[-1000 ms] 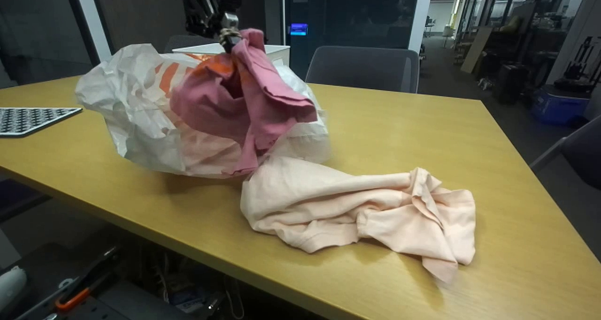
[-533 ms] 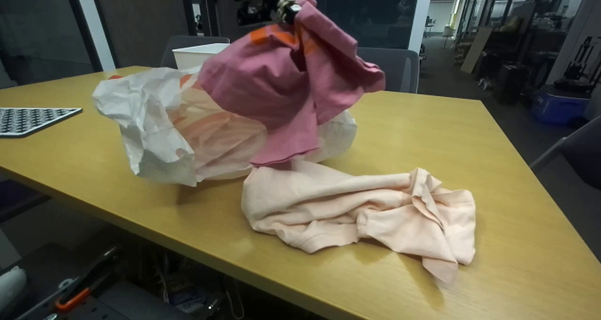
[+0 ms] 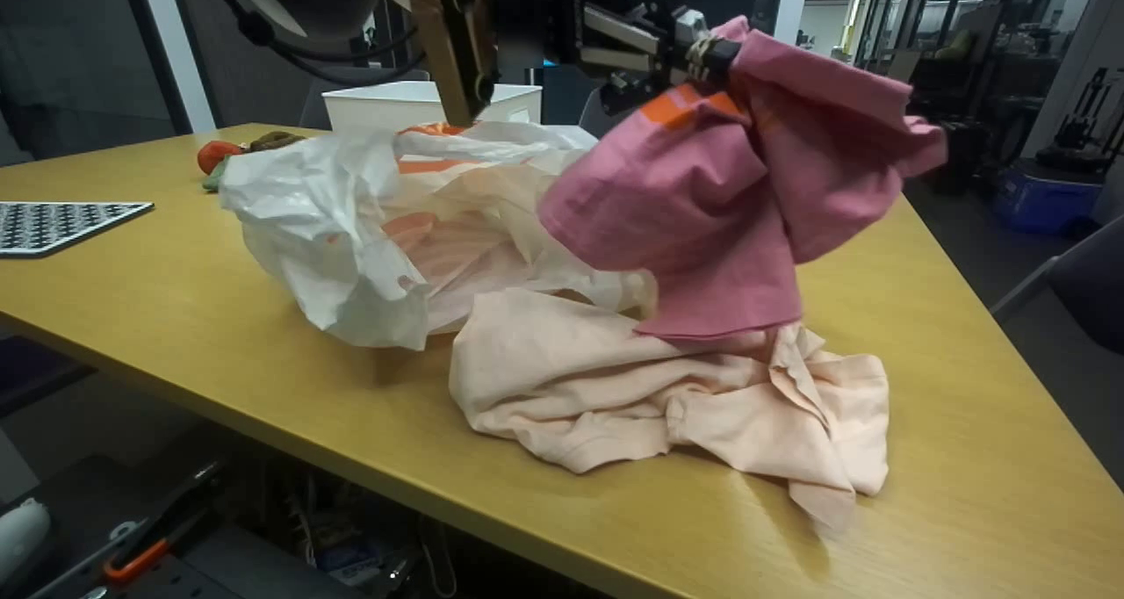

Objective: Take the pink clothing out of the carrier bag

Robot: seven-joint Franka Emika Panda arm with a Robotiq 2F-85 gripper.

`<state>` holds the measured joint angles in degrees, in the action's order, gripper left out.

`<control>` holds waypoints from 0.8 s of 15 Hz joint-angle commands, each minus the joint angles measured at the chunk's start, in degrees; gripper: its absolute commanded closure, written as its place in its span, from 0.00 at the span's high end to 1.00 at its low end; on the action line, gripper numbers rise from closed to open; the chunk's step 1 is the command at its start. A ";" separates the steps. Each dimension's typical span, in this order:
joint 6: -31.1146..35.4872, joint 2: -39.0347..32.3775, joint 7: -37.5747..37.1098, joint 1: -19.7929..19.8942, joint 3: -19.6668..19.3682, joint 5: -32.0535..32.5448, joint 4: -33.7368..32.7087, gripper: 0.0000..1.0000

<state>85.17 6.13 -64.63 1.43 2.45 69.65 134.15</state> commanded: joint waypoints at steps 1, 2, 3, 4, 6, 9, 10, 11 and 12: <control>-3.11 -3.96 -10.97 0.34 -1.71 2.81 -2.04 0.28; -4.20 -4.66 -13.79 0.23 -1.96 1.71 -2.64 0.35; -5.51 -5.09 -16.37 0.03 -2.04 1.43 -2.99 0.42; -6.67 -5.04 -18.87 -0.25 -1.95 0.37 -3.47 0.49; -7.19 -3.50 -21.50 -1.12 -1.27 -0.98 -3.56 0.65; -3.91 1.76 -20.90 -3.57 0.73 -5.13 -2.57 0.88; -2.62 4.10 -19.72 -4.81 1.69 -7.08 -2.21 0.96; -2.55 5.83 -19.24 -6.11 2.75 -8.90 -2.32 1.00; -2.48 7.91 -18.95 -7.50 3.96 -10.40 -2.33 1.00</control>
<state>81.25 6.63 -85.33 -2.78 3.99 63.36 130.72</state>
